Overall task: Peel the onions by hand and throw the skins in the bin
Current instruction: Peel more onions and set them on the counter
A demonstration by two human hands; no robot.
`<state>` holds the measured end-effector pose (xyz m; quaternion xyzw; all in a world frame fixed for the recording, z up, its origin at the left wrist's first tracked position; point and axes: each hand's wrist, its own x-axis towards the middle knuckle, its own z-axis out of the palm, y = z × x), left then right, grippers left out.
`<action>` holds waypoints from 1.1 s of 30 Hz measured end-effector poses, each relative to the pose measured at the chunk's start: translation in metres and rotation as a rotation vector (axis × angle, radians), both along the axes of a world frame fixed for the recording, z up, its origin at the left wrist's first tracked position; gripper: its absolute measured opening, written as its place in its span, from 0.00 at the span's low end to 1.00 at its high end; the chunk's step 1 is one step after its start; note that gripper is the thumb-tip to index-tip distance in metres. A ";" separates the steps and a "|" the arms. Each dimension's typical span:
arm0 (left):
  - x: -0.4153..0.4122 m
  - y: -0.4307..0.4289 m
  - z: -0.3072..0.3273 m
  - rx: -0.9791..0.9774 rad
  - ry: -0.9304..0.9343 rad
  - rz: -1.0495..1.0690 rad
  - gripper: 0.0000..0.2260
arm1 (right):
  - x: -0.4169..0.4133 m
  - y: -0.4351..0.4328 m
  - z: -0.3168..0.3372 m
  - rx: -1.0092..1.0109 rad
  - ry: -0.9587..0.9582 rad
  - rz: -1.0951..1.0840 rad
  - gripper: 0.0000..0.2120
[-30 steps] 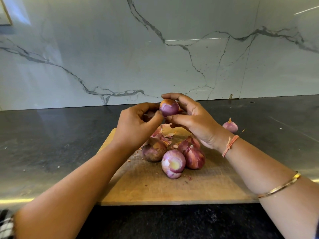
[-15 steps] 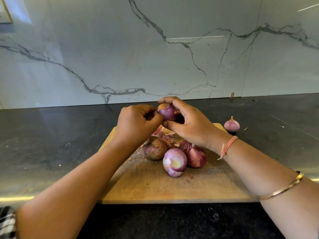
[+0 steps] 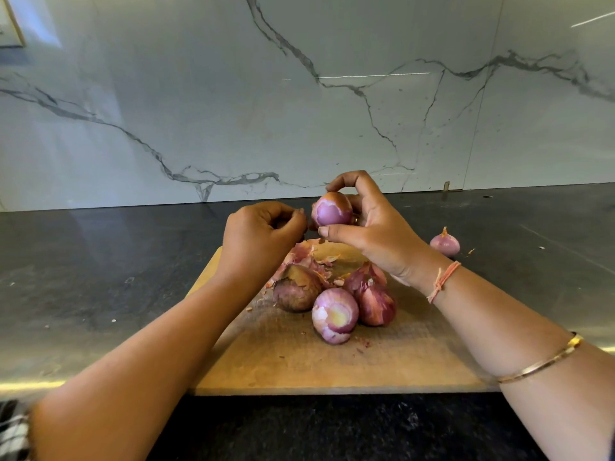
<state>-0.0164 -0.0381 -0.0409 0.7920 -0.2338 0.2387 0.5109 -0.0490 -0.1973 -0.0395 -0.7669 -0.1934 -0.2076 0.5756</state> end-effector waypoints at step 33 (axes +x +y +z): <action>0.002 0.002 0.003 0.138 -0.079 -0.004 0.08 | 0.002 -0.002 0.000 -0.199 -0.058 -0.065 0.22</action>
